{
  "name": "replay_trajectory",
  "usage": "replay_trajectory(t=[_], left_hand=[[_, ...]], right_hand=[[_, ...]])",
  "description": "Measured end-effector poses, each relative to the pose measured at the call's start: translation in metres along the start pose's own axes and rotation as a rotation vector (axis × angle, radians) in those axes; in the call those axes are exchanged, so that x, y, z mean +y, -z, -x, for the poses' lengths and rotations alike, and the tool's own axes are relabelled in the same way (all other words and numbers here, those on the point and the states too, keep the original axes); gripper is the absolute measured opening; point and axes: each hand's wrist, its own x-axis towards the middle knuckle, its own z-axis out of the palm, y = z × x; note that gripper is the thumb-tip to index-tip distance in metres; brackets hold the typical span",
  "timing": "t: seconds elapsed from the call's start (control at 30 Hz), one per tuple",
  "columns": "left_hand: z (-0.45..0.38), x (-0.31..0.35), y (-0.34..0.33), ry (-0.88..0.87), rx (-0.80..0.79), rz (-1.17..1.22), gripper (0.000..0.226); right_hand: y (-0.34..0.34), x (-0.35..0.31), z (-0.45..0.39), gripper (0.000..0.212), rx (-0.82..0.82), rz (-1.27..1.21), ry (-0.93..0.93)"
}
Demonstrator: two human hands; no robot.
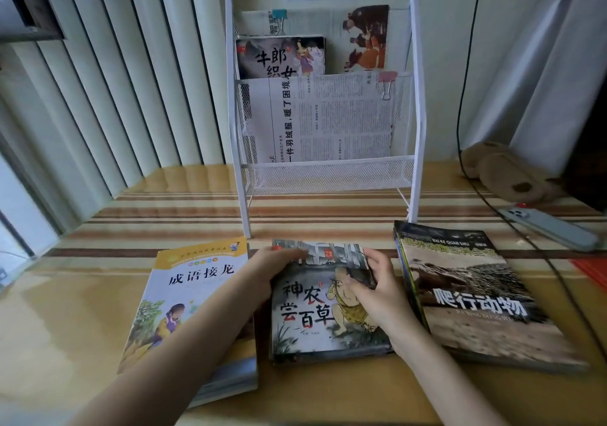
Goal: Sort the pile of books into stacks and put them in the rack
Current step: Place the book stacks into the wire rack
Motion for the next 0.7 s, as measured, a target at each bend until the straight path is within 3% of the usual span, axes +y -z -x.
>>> replay_trajectory(t=[0.1,0.17,0.27,0.33,0.57,0.7], left_hand=[[0.015,0.005,-0.01,-0.198,0.069,0.068,0.034],[0.031,0.019,-0.016,-0.437,0.044,0.132,0.023],[0.055,0.05,-0.02,-0.84,0.057,0.023,0.017],[0.061,0.075,-0.018,-1.018,0.079,-0.021,0.018],[0.056,0.241,-0.029,-1.431,0.108,0.045,0.021],[0.029,0.328,-0.056,-1.453,0.074,0.077,0.022]], right_hand=[[0.004,-0.007,-0.004,0.068,0.084,-0.082,0.064],[0.011,-0.023,-0.011,0.068,0.142,-0.096,0.103],[0.029,-0.062,-0.035,0.058,0.154,-0.15,0.22],[0.043,-0.094,-0.053,0.053,0.149,-0.132,0.351],[0.1,-0.253,-0.146,0.053,0.351,0.046,0.844],[0.137,-0.309,-0.211,0.065,0.448,0.15,0.92]])
